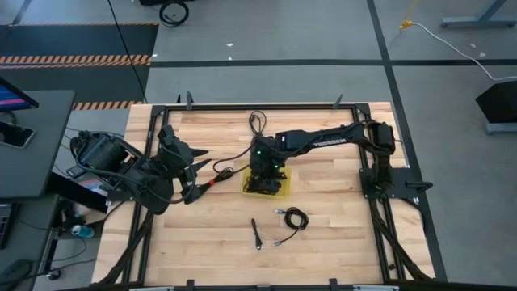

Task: Pick and place USB-C Cables
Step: Put the black charger cable into the yellow bin

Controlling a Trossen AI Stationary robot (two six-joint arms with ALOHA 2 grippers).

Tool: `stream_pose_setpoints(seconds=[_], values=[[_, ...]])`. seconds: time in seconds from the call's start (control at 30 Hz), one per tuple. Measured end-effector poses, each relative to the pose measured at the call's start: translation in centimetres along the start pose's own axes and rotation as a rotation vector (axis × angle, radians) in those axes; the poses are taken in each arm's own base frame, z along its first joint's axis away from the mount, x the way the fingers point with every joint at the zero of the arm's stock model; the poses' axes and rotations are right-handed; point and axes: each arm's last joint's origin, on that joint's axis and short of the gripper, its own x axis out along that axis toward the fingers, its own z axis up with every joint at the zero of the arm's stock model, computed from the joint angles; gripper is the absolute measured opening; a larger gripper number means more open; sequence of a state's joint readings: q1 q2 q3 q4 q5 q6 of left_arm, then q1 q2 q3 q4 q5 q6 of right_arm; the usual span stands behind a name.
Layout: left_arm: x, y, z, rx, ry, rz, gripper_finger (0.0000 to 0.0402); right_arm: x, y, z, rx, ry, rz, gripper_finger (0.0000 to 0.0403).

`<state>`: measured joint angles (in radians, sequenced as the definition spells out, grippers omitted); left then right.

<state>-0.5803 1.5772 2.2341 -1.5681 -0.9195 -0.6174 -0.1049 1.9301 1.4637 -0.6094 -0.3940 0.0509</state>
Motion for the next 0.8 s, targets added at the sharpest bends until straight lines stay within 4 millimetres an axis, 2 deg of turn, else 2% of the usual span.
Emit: stream_pose_setpoints(seconds=[0.3,0.5,0.67,0.8], values=[[0.0,0.0,0.0,0.001,0.000,0.000,0.0102,-3.1,4.5,3.5,-0.087,-0.053,0.103,0.0196],[0.0,0.0,0.0,0.003,0.001,0.001,0.0102,-5.4,7.7,4.8,-0.132,-0.051,0.162,0.0195],[0.0,0.0,0.0,0.005,0.001,0.001,0.0102,-6.0,10.3,4.4,-0.143,0.024,0.183,0.0195],[0.0,0.0,0.0,0.006,0.001,0.001,0.0102,-5.8,11.7,2.7,-0.068,0.173,0.180,0.0195]])
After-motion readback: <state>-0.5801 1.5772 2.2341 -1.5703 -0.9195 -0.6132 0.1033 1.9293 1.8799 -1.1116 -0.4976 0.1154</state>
